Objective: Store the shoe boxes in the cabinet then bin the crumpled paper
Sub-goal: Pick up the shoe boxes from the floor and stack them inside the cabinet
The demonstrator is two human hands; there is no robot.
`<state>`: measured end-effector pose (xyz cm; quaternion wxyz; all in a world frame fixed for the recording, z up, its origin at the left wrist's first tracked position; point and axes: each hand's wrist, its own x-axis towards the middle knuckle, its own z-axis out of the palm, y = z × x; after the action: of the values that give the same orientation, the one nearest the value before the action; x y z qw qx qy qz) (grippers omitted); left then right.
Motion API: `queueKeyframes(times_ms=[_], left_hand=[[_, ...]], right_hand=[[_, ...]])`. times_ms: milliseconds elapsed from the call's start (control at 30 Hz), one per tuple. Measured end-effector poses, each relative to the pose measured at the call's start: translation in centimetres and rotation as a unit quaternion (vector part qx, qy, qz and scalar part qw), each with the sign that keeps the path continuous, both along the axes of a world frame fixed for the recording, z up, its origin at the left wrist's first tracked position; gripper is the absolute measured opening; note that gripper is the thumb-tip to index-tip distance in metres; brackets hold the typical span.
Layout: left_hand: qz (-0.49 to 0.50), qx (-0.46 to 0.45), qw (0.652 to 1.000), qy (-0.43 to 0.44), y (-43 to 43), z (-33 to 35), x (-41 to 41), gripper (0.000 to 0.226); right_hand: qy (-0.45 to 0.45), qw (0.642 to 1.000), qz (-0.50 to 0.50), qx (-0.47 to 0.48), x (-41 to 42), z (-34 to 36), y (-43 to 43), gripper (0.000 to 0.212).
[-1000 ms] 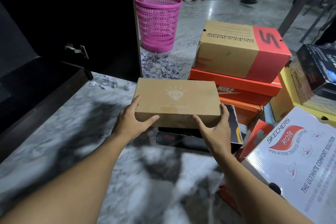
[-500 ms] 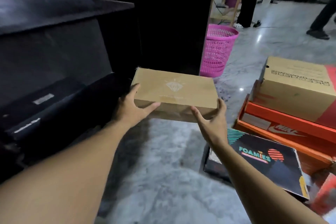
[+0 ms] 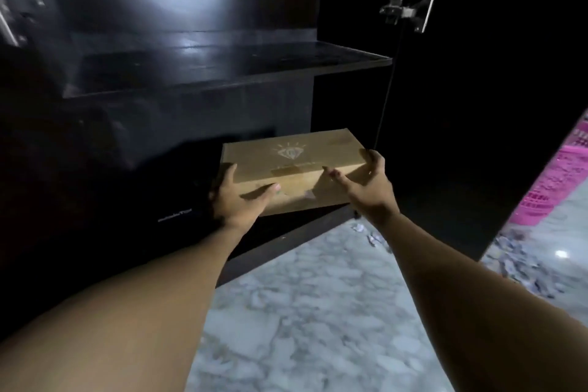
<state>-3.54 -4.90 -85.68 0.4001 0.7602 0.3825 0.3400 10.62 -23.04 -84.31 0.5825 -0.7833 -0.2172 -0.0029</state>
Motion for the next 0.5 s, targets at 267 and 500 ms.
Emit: queueKeyframes(times_ms=[267, 500], left_hand=[[0.111, 0.021, 0.992, 0.062, 6.8, -2.9, -2.0, 0.098], [0.174, 0.027, 0.978, 0.11, 11.3, -5.2, -2.5, 0.094]], right_hand=[[0.047, 0.994, 0.096, 0.003, 1.3, -5.2, 10.2, 0.093], [0.109, 0.982, 0.149, 0.045, 2.1, -8.6, 17.2, 0.09]])
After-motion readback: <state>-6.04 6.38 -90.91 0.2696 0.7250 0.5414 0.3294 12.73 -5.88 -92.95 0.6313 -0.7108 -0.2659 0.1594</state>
